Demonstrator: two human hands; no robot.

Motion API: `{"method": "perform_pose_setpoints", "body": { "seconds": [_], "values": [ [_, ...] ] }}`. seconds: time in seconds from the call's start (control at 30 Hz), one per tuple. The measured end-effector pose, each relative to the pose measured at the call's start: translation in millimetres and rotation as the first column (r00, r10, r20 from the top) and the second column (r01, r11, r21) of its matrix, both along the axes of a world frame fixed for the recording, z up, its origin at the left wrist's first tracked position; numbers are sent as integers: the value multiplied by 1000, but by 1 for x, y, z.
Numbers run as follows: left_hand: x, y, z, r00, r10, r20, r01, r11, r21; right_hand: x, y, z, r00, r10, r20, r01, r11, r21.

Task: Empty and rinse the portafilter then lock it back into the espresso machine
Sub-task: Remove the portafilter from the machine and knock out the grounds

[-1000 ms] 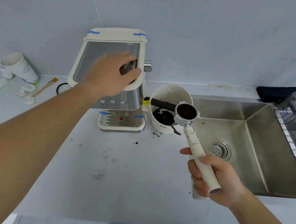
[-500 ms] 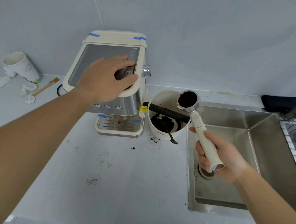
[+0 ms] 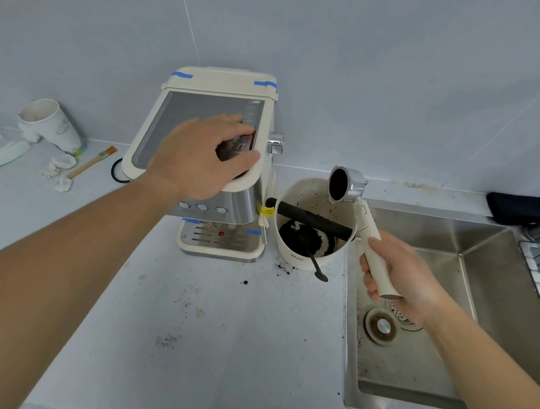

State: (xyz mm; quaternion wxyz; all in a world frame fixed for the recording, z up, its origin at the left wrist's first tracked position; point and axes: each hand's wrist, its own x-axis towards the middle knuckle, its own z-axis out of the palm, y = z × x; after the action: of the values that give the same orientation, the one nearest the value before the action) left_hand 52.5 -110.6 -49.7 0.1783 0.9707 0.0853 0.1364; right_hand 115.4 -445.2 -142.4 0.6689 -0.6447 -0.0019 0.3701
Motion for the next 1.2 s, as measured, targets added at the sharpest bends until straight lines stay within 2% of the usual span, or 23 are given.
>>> {"method": "perform_pose_setpoints", "body": {
  "seconds": [0.1, 0.2, 0.3, 0.37, 0.4, 0.6, 0.87, 1.0, 1.2],
  "values": [
    [-1, 0, 1, 1000, -5, -10, 5, 1000, 14, 1, 1, -1, 992, 22, 125, -11, 997, -82],
    [0, 0, 1, 1000, 0, -13, 0, 1000, 15, -1, 3, -6, 942, 77, 327, 7, 968, -249],
    [0, -1, 1, 1000, 1, -13, -1, 1000, 3, -7, 5, -17, 784, 272, 558, 59, 862, -504],
    [0, -1, 1, 1000, 6, -14, -6, 1000, 5, -10, 9, -24, 656, 458, 600, 101, 734, -671],
    [0, -1, 2, 1000, 10, -14, -10, 1000, 7, -10, 11, -25, 623, 500, 601, 124, 696, -707],
    [0, -1, 1, 1000, 3, -13, -3, 1000, 4, -8, 16, -24, 600, 536, 595, 159, 648, -745],
    [0, 0, 1, 1000, 14, -9, -13, 1000, 9, -11, 10, -24, 660, 404, 633, 195, 722, -664],
    [0, 0, 1, 1000, 9, -20, -9, 1000, -1, -14, 10, -26, 634, 516, 576, 132, 661, -739],
    [-1, 0, 2, 1000, 8, -23, -8, 1000, 0, -14, 10, -26, 645, 443, 623, 165, 715, -680]
  ]
}}
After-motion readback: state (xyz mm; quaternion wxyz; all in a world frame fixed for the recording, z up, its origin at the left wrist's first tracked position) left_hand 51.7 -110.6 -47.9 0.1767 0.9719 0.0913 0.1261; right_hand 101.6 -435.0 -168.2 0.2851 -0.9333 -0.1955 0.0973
